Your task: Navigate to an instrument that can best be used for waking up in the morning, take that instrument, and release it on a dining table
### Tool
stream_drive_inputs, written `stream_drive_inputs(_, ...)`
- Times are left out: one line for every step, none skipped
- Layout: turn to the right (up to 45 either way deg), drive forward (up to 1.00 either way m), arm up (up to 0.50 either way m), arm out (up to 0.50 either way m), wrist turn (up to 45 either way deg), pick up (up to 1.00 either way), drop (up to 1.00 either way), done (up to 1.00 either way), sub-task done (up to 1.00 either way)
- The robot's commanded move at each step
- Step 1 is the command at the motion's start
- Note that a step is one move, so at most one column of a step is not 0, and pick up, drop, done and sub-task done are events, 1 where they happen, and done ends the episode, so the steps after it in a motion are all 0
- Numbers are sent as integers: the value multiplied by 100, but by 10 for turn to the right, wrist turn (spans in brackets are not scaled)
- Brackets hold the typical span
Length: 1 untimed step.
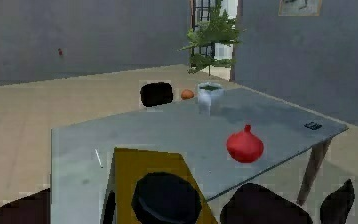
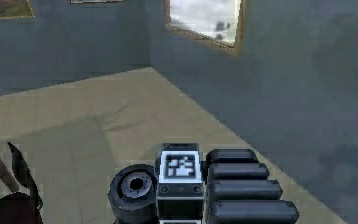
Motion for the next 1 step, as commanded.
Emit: stream_drive_inputs(-450,0,0,0,0,0,0,0,0)
